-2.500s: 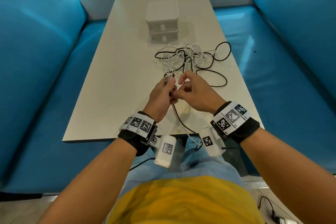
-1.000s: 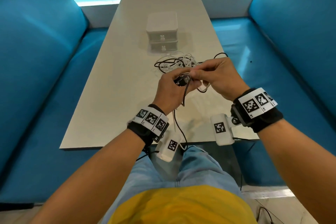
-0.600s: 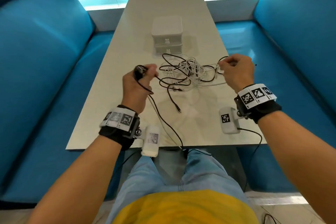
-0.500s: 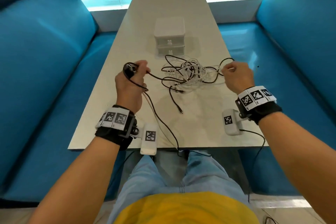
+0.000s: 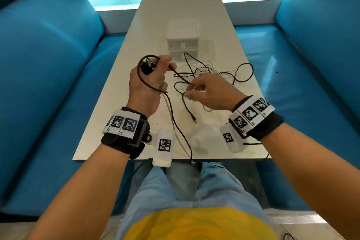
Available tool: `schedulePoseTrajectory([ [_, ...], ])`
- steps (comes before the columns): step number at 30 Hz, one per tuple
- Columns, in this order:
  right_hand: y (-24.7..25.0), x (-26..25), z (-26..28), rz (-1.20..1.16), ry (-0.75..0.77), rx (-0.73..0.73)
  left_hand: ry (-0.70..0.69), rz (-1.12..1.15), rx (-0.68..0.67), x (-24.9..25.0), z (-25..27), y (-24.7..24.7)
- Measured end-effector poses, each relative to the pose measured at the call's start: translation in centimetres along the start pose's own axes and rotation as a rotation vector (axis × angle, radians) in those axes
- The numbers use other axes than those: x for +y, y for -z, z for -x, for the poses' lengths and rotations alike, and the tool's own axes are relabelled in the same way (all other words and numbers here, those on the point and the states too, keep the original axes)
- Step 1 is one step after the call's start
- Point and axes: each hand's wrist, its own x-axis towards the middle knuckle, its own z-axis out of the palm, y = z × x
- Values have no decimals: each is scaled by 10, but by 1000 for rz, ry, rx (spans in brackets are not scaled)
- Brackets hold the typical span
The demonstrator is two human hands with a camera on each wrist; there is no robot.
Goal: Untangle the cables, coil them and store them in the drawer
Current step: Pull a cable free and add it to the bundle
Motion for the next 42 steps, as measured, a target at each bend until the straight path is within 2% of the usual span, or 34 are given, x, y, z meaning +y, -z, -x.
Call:
schedulePoseTrajectory([
  [2, 6, 1, -1, -163, -43, 31, -12, -50, -31, -5, -2, 6],
  [5, 22, -2, 0, -344, -97, 32, -9, -238, -54, -22, -4, 13],
  [8, 39, -6, 2, -485, -43, 39, -88, -446, -135, -41, -3, 7],
  [11, 48, -12, 6, -509, 54, 13, -218, -513, -211, -52, -6, -10],
  [13, 51, -14, 9, -526, 105, 34, -212, -503, -170, -62, -16, -18],
  [16, 50, -13, 14, -606, 142, 107, -126, -459, -61, -73, -29, -19],
  [19, 41, -9, 14, -691, 124, 163, -163, -479, 22, -74, -28, -20],
  [21, 30, 1, 7, -559, 72, 142, -159, -493, 10, -70, -24, -20],
  [24, 11, 20, -11, -247, -36, -7, -119, -420, -58, -60, -18, -19],
  [26, 6, 24, -22, -207, -57, 13, -143, -402, -90, -49, -12, -22],
  [28, 11, 22, -29, -270, -70, 59, -168, -371, -79, -38, -9, -22],
  [31, 28, 41, -38, -349, -296, 125, -155, -340, 37, -22, -11, -2],
  [34, 46, 81, -41, -226, -604, 199, -177, -409, 98, -16, -18, 21],
  [36, 50, 98, -38, -48, -718, 233, -195, -413, 99, -14, -18, 25],
  [37, 49, 102, -36, 17, -736, 231, -202, -402, 92, -15, -17, 24],
  [39, 46, 97, -31, 67, -723, 137, -201, -385, 76, -16, -16, 18],
  [42, 42, 73, -22, 44, -626, 39, -186, -400, 31, -17, -14, 11],
])
